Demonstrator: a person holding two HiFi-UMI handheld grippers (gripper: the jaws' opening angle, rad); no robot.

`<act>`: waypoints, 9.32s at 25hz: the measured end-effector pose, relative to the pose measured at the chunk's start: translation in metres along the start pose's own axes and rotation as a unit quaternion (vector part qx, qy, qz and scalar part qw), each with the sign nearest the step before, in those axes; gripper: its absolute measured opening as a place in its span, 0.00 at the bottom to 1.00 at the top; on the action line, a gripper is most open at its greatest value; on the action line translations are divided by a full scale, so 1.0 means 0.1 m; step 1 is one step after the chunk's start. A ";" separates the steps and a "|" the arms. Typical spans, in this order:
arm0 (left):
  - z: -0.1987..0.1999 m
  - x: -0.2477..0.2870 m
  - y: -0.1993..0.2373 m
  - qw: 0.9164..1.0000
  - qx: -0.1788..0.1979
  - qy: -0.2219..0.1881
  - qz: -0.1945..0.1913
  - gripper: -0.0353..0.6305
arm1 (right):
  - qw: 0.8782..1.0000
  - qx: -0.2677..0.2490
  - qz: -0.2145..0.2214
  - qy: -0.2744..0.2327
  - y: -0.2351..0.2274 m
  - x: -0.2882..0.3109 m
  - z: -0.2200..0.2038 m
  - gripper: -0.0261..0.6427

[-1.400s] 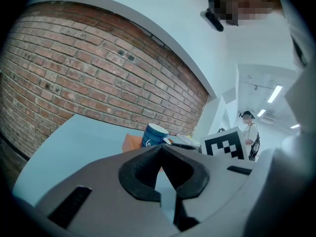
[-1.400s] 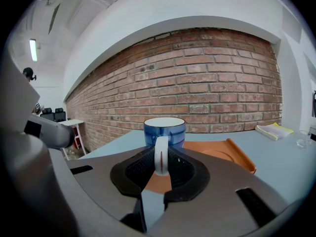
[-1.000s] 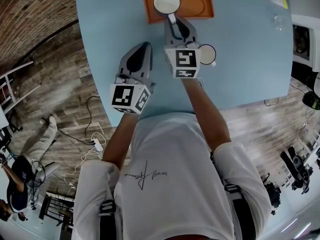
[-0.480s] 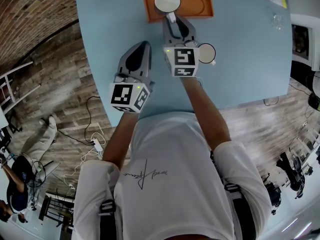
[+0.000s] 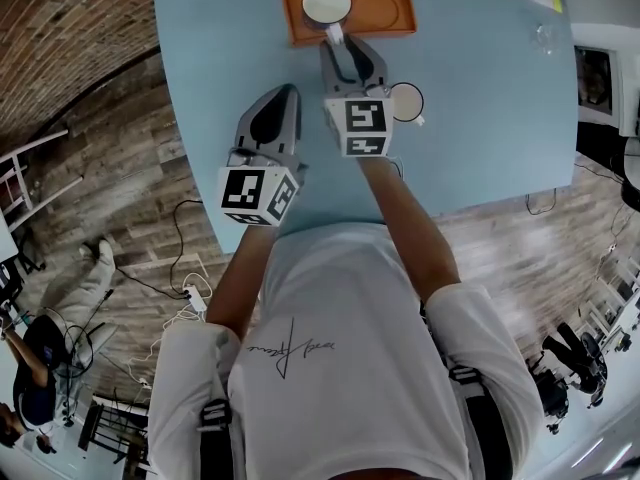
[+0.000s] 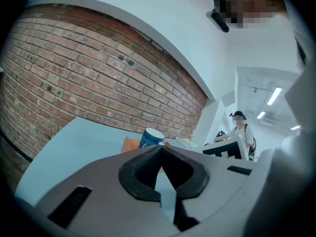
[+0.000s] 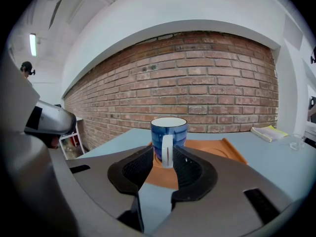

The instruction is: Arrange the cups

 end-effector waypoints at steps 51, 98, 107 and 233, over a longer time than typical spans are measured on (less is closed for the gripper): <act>-0.26 -0.33 -0.97 0.994 0.063 -0.002 -0.088 0.06 | 0.998 -0.010 0.049 -0.029 -0.24 -1.78 -0.39 0.07; -0.56 0.26 -1.36 0.990 0.070 0.078 -0.096 0.06 | 0.992 -0.050 0.109 0.044 -1.11 -1.54 -1.18 0.17; -0.61 0.30 -1.37 0.990 0.075 0.083 -0.082 0.06 | 0.984 -0.097 0.145 0.044 -1.14 -1.35 -1.28 0.18; -0.25 0.14 -0.86 0.997 0.056 0.031 -0.043 0.06 | 0.995 -0.030 0.088 -0.029 -1.07 -0.93 -0.21 0.14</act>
Point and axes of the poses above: the fingertips, and each gripper's own axes: x forward along the fingers, y to its left, z out of its top, the point moved 9 cm from there along -x, backward along the fingers, and after that the axes turned 9 degrees about y, right-handed, at the moved point
